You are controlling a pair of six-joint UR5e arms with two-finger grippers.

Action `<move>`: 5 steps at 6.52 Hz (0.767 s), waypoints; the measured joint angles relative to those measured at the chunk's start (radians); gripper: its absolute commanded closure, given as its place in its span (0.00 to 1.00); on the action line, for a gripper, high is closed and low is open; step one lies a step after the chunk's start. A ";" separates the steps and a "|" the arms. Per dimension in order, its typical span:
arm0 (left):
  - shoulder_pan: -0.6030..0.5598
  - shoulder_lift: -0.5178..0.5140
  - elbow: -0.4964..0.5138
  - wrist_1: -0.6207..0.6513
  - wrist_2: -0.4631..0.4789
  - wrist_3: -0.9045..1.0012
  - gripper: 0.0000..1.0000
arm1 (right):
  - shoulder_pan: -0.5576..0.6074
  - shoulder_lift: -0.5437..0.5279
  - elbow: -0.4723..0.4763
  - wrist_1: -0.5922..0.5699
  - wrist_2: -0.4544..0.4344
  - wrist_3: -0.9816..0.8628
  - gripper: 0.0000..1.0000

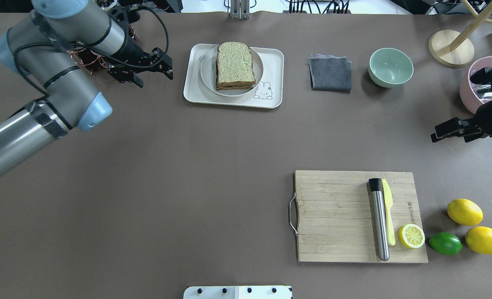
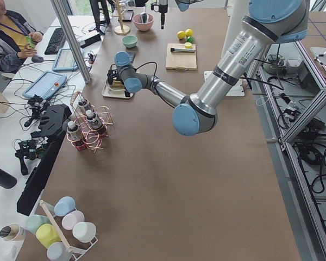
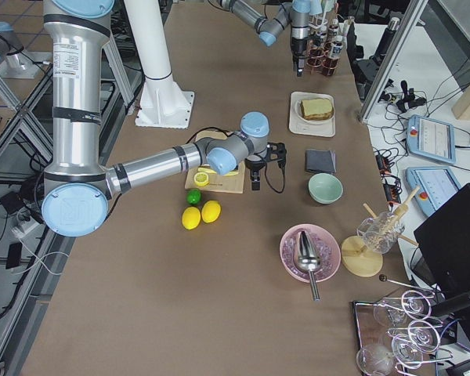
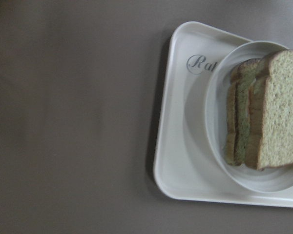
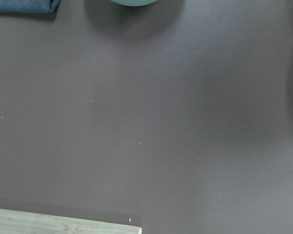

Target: Make sandwich and place on tray

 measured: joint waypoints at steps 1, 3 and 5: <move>-0.034 0.097 -0.135 0.125 -0.012 0.151 0.03 | 0.034 -0.004 -0.001 -0.037 0.000 -0.060 0.00; -0.153 0.386 -0.350 0.240 -0.011 0.498 0.03 | 0.119 -0.012 -0.003 -0.137 -0.004 -0.227 0.00; -0.319 0.644 -0.438 0.254 -0.013 0.872 0.03 | 0.213 -0.002 -0.051 -0.215 -0.018 -0.419 0.00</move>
